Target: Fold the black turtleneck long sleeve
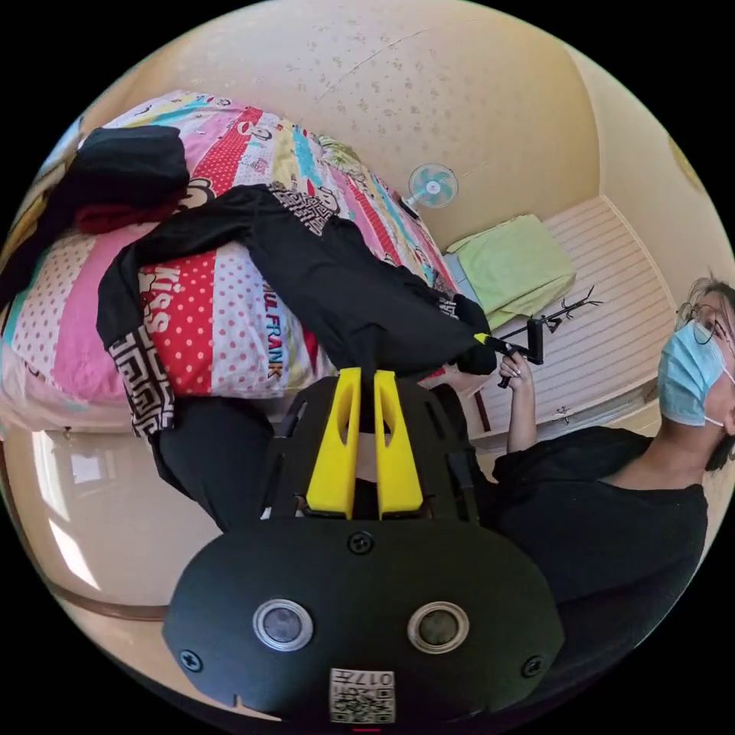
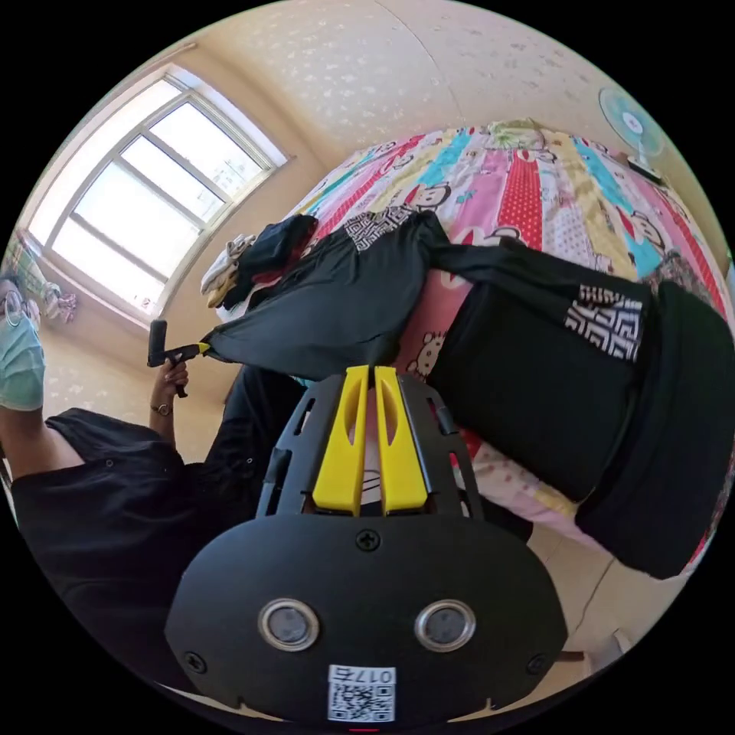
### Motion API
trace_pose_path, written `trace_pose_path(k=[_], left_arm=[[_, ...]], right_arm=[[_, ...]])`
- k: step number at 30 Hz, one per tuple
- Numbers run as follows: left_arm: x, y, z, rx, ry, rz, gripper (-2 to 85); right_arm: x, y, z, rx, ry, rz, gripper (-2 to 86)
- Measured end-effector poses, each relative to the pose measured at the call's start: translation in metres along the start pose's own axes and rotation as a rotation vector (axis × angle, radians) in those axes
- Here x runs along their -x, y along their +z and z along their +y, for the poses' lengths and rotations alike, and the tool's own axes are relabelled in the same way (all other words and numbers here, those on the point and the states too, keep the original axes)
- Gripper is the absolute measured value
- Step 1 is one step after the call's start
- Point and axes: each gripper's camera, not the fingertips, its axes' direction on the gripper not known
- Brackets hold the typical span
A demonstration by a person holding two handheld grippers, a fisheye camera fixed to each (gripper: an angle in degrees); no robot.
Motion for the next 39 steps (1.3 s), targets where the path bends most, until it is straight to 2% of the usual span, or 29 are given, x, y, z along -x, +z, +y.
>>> trace_pose_path(k=[4, 6, 8, 10, 12, 13, 17, 19, 22, 23, 24, 28, 30, 34, 39], left_arm=[[0.020, 0.061, 0.029, 0.112, -0.174, 0.069, 3.8], [0.024, 0.068, 0.037, 0.084, -0.245, 0.051, 4.3], [0.023, 0.051, 0.039, 0.013, -0.279, -0.029, 6.6], [0.014, 0.013, 0.036, -0.134, -0.294, -0.235, 11.2], [0.009, -0.004, 0.028, -0.230, -0.279, -0.395, 12.2], [0.012, -0.004, 0.018, -0.243, -0.282, -0.457, 12.3], [0.043, 0.026, -0.017, -0.181, -0.304, -0.509, 11.3], [0.061, 0.056, -0.033, -0.037, -0.320, -0.499, 7.4], [0.041, 0.032, -0.031, -0.003, -0.281, -0.500, 1.4], [0.036, 0.022, -0.028, -0.007, -0.268, -0.475, 1.1], [0.023, -0.006, -0.021, -0.051, -0.240, -0.373, 0.5], [-0.022, -0.124, 0.008, -0.292, -0.109, 0.127, -0.5], [-0.044, -0.162, 0.016, -0.355, -0.046, 0.208, -0.7], [-0.089, -0.206, 0.020, -0.393, 0.031, 0.224, -0.7], [-0.098, -0.210, 0.018, -0.399, 0.041, 0.326, -0.7]], right_arm=[[-0.031, 0.060, 0.033, 0.163, 0.166, 0.088, 1.6], [-0.032, 0.075, 0.033, 0.231, 0.197, 0.179, 1.5], [-0.022, 0.077, 0.025, 0.272, 0.195, 0.331, 1.5], [0.006, 0.072, 0.007, 0.238, 0.101, 0.527, 1.6], [0.026, 0.072, -0.008, 0.193, 0.006, 0.582, 1.4], [0.037, 0.076, -0.018, 0.173, -0.049, 0.584, 1.3], [0.053, 0.102, -0.048, 0.171, -0.123, 0.464, 0.9], [0.063, 0.119, -0.061, 0.165, -0.164, 0.331, 1.0], [0.076, 0.134, -0.065, 0.168, -0.214, 0.225, 1.5], [0.079, 0.137, -0.064, 0.167, -0.231, 0.210, 1.7], [0.085, 0.141, -0.063, 0.160, -0.278, 0.176, 2.4], [0.109, 0.145, -0.063, 0.075, -0.436, -0.036, 6.5], [0.129, 0.143, -0.065, 0.015, -0.527, -0.136, 8.4], [0.195, 0.137, -0.070, -0.141, -0.755, -0.354, 13.0], [0.272, 0.145, -0.056, -0.304, -1.027, -0.401, 16.2]])
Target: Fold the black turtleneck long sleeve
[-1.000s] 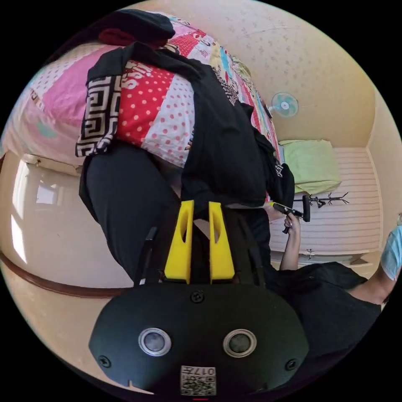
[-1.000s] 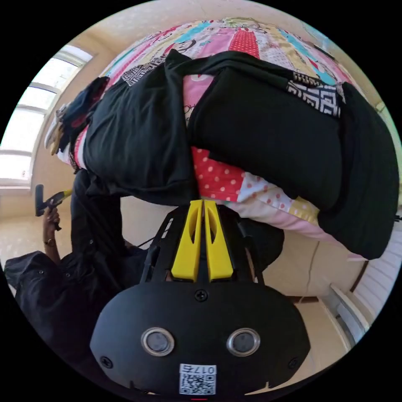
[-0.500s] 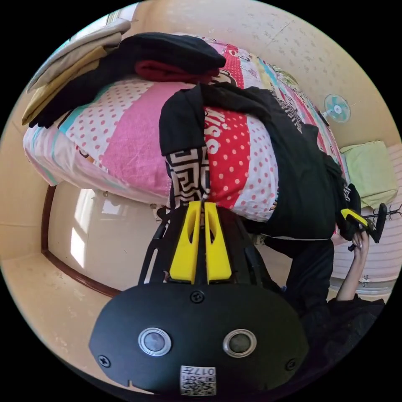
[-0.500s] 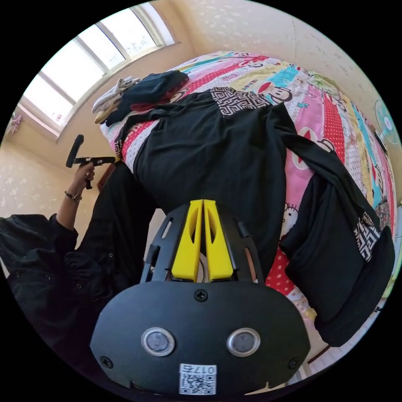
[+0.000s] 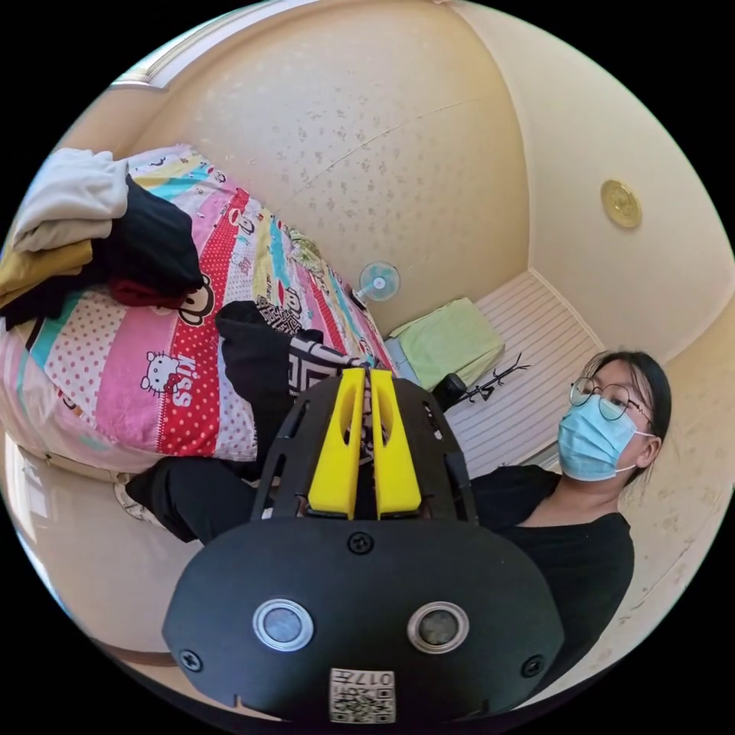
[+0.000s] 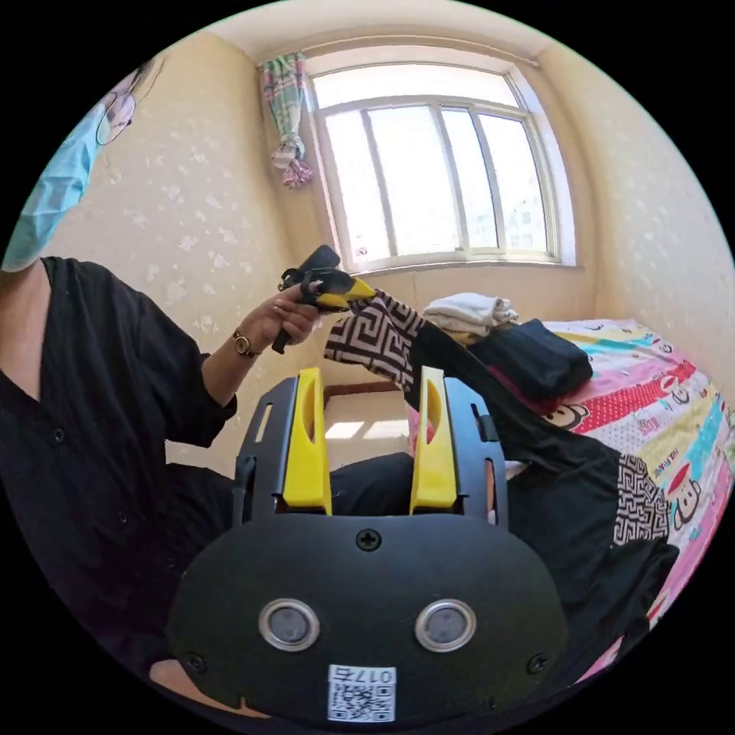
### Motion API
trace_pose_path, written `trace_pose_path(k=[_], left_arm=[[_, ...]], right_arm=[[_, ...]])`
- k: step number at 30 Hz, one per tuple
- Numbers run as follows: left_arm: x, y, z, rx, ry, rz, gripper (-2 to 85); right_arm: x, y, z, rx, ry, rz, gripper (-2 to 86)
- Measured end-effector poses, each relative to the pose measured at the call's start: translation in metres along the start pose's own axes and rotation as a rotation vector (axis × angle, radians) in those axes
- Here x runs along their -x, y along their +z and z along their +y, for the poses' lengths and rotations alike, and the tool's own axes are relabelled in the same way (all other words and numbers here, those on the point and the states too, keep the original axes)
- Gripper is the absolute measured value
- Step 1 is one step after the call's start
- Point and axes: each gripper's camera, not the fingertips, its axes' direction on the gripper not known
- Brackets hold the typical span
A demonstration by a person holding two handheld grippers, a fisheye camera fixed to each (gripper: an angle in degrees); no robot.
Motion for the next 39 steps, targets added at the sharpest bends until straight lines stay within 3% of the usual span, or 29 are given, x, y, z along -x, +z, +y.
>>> trace_pose_path(k=[2, 5, 7, 10, 13, 18, 24, 26, 28, 35, 39], left_arm=[[0.007, -0.003, 0.001, -0.015, -0.014, 0.028, -0.6], [0.028, -0.020, 0.007, -0.068, -0.058, 0.075, 0.1], [0.042, -0.044, 0.019, -0.159, -0.081, -0.046, 2.5], [0.049, -0.065, 0.054, -0.371, -0.122, -0.297, 5.0], [0.065, -0.044, 0.079, -0.433, -0.136, -0.344, 5.2], [0.122, 0.064, 0.086, -0.182, -0.189, -0.301, 6.3], [0.169, 0.198, 0.104, 0.040, -0.175, -0.256, 8.1], [0.186, 0.226, 0.107, 0.078, -0.185, -0.282, 8.6], [0.205, 0.250, 0.110, 0.117, -0.198, -0.332, 9.6], [0.228, 0.284, 0.125, 0.181, -0.159, -0.544, 12.0], [0.253, 0.332, 0.149, 0.264, -0.182, -0.531, 11.1]], right_arm=[[0.018, 0.016, -0.011, -0.012, -0.111, 0.070, 15.9], [0.034, 0.060, -0.027, 0.131, -0.281, 0.141, 10.4], [0.028, 0.086, -0.040, 0.178, -0.338, 0.236, 5.5], [-0.013, 0.094, -0.073, 0.180, -0.265, 0.252, 4.6], [-0.071, 0.069, -0.105, 0.131, -0.182, 0.274, 4.3], [-0.168, -0.034, -0.097, -0.052, 0.035, 0.362, 4.1], [-0.299, -0.143, 0.066, -0.204, 0.531, 0.573, 4.8], [-0.339, -0.157, 0.131, -0.128, 0.733, 0.627, 5.8], [-0.377, -0.169, 0.202, 0.098, 0.978, 0.648, 9.0], [-0.279, -0.193, 0.213, 0.387, 0.904, 0.732, 11.8], [-0.211, -0.155, 0.252, 0.717, 0.982, 0.703, 10.1]])
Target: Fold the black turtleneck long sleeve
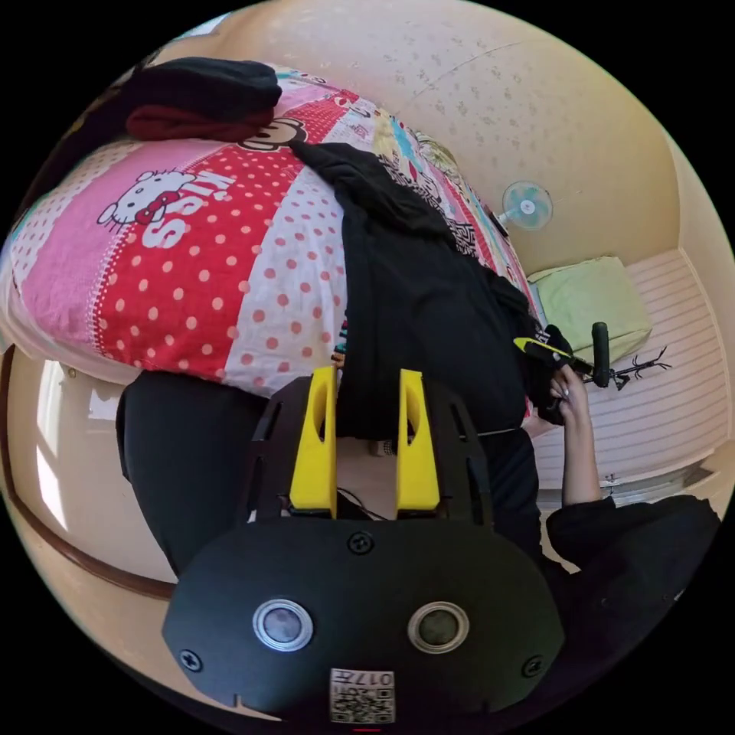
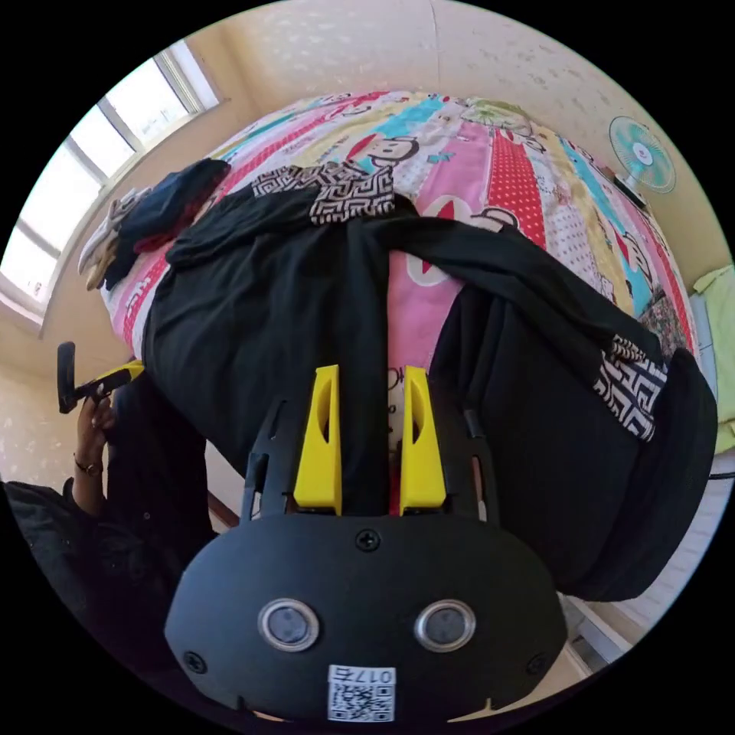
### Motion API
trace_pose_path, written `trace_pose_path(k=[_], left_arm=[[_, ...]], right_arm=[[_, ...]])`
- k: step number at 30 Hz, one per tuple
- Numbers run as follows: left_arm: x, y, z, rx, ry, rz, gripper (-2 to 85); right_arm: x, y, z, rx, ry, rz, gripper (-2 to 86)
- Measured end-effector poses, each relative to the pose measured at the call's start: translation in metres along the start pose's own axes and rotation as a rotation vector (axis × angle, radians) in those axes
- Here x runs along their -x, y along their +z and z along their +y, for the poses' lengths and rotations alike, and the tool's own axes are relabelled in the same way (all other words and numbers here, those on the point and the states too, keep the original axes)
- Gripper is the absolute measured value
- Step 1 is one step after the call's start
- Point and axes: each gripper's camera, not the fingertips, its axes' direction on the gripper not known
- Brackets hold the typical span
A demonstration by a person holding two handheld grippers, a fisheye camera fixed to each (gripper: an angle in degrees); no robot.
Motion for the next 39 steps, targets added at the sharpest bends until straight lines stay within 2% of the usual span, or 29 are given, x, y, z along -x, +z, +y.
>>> trace_pose_path(k=[2, 3, 6, 9, 12, 14, 16, 19, 22, 26, 28, 31, 32, 35, 37, 39], left_arm=[[-0.002, 0.007, 0.003, 0.011, 0.016, -0.074, 6.7], [-0.002, 0.015, 0.002, 0.074, 0.042, -0.055, 0.9], [0.001, 0.007, 0.002, 0.162, 0.088, 0.020, -0.1], [-0.006, -0.031, 0.013, 0.176, 0.166, -0.069, -0.1], [-0.001, -0.032, 0.028, 0.268, 0.153, -0.211, 1.0], [0.007, -0.035, 0.039, 0.231, 0.112, -0.291, 3.6], [0.011, -0.048, 0.051, 0.174, 0.084, -0.339, 5.1], [0.014, -0.063, 0.060, 0.116, 0.059, -0.318, 5.4], [0.015, -0.066, 0.061, 0.111, 0.049, -0.230, 5.4], [0.010, -0.073, 0.061, 0.082, 0.043, -0.135, 5.2], [0.005, -0.077, 0.061, 0.062, 0.042, -0.123, 5.1], [0.003, -0.079, 0.056, 0.075, 0.038, -0.125, 5.1], [0.003, -0.081, 0.054, 0.077, 0.037, -0.125, 5.0], [0.002, -0.091, 0.051, 0.059, 0.038, -0.112, 4.3], [0.002, -0.095, 0.048, 0.062, 0.034, -0.085, 4.0], [0.003, -0.096, 0.046, 0.082, 0.032, -0.054, 3.9]], right_arm=[[0.013, 0.001, 0.025, -0.065, -0.040, 0.017, 7.7], [0.019, -0.003, 0.038, -0.095, -0.085, 0.028, 6.0], [0.028, -0.015, 0.046, 0.010, -0.133, 0.062, 3.4], [0.038, -0.048, 0.065, -0.004, -0.146, -0.053, 2.8], [0.039, -0.037, 0.078, 0.098, -0.169, -0.177, 3.1], [0.026, -0.037, 0.080, 0.091, -0.135, -0.210, 3.7], [-0.010, -0.072, 0.080, -0.071, -0.027, -0.171, 5.2], [-0.074, -0.126, 0.070, -0.296, 0.193, -0.048, 6.5], [-0.143, -0.144, 0.035, -0.329, 0.358, -0.057, 9.1], [-0.177, -0.123, -0.025, -0.190, 0.353, 0.128, 11.4], [-0.185, -0.086, -0.058, -0.019, 0.319, 0.323, 10.2], [-0.198, -0.025, -0.073, 0.246, 0.277, 0.299, 6.1], [-0.195, -0.026, -0.073, 0.249, 0.263, 0.314, 5.4], [-0.161, -0.072, -0.071, 0.110, 0.158, 0.437, 3.5], [-0.126, -0.141, -0.046, -0.184, 0.141, 0.518, 3.3], [-0.109, -0.184, -0.013, -0.381, 0.176, 0.532, 3.3]])
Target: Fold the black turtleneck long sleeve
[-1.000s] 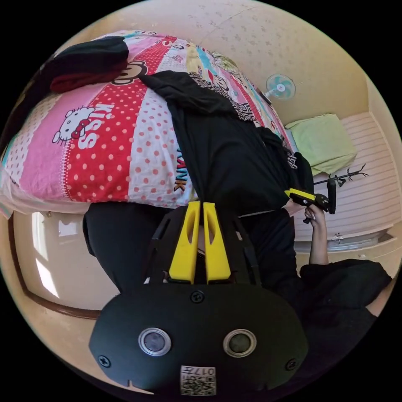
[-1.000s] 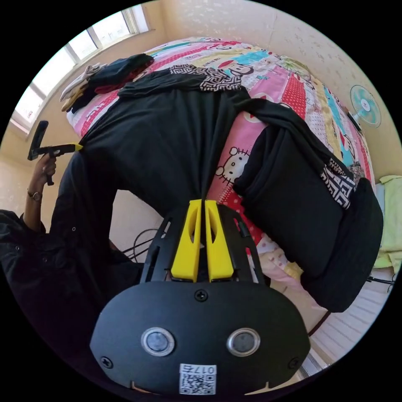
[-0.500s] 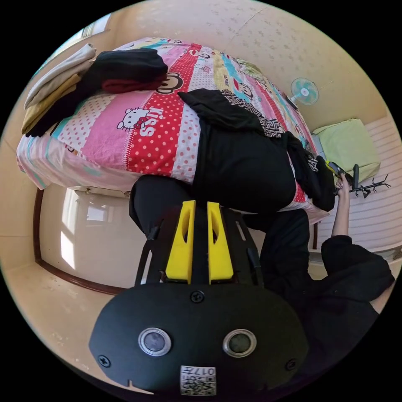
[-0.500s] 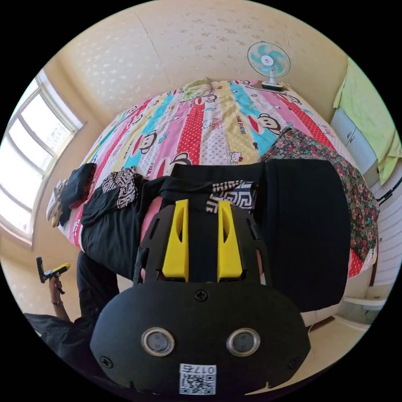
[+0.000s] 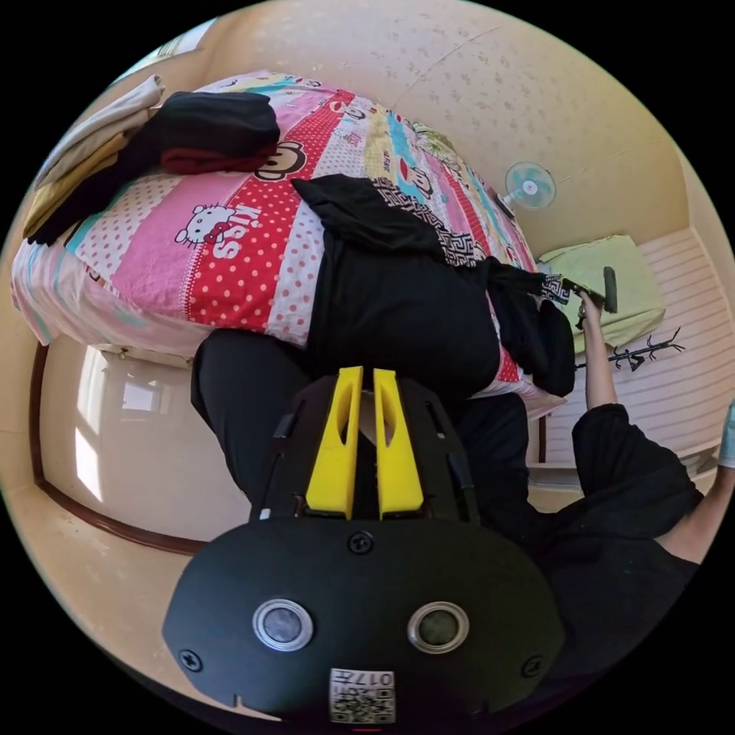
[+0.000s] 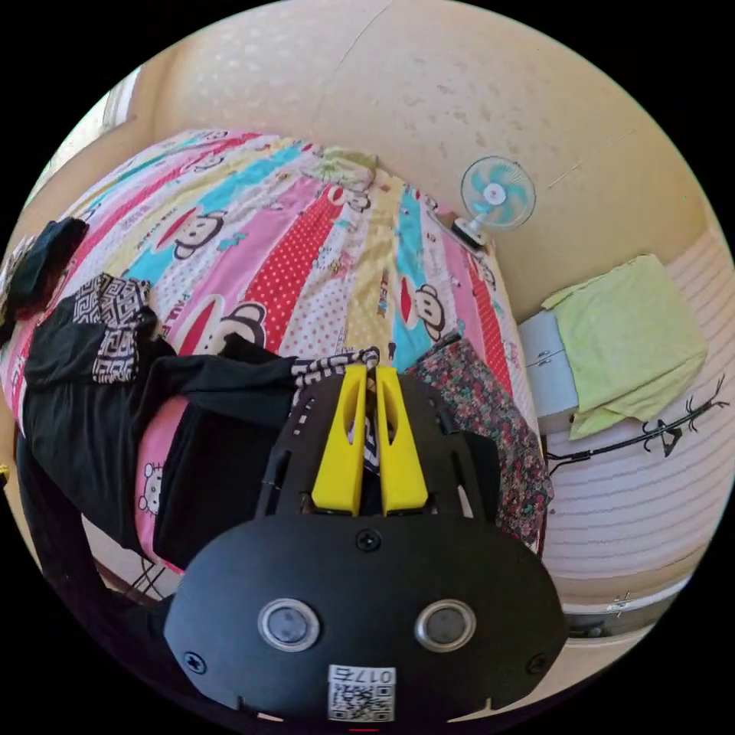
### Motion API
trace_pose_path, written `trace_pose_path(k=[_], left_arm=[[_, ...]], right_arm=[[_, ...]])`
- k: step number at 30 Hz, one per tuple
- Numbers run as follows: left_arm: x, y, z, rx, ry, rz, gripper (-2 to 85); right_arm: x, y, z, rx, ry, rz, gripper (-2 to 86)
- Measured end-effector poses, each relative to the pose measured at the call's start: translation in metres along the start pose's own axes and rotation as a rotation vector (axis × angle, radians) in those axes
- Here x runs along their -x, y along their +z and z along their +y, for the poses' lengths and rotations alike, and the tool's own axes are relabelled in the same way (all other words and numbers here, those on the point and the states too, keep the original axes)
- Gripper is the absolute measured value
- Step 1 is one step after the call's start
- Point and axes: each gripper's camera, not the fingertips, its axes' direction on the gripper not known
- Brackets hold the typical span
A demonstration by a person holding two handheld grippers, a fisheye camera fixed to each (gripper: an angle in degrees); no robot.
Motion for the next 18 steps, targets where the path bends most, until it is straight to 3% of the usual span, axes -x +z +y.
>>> trace_pose_path(k=[3, 5, 8, 12, 18], left_arm=[[0.003, -0.010, 0.000, -0.016, -0.004, 0.044, 3.9], [0.007, -0.017, 0.001, -0.022, -0.008, 0.068, 3.8], [0.017, -0.028, 0.001, -0.007, -0.023, 0.112, 3.8], [0.032, -0.053, -0.003, -0.009, -0.051, 0.165, 3.8], [0.025, -0.078, -0.017, -0.022, -0.027, 0.216, 4.2]], right_arm=[[-0.028, -0.040, 0.059, -0.204, 0.180, 0.003, 3.6], [-0.044, -0.024, 0.106, -0.167, 0.290, 0.030, 4.0], [-0.067, 0.024, 0.190, 0.038, 0.458, 0.031, 5.4], [-0.088, -0.007, 0.274, -0.081, 0.643, 0.042, 5.3], [-0.112, -0.028, 0.277, -0.101, 0.662, -0.309, 8.7]])
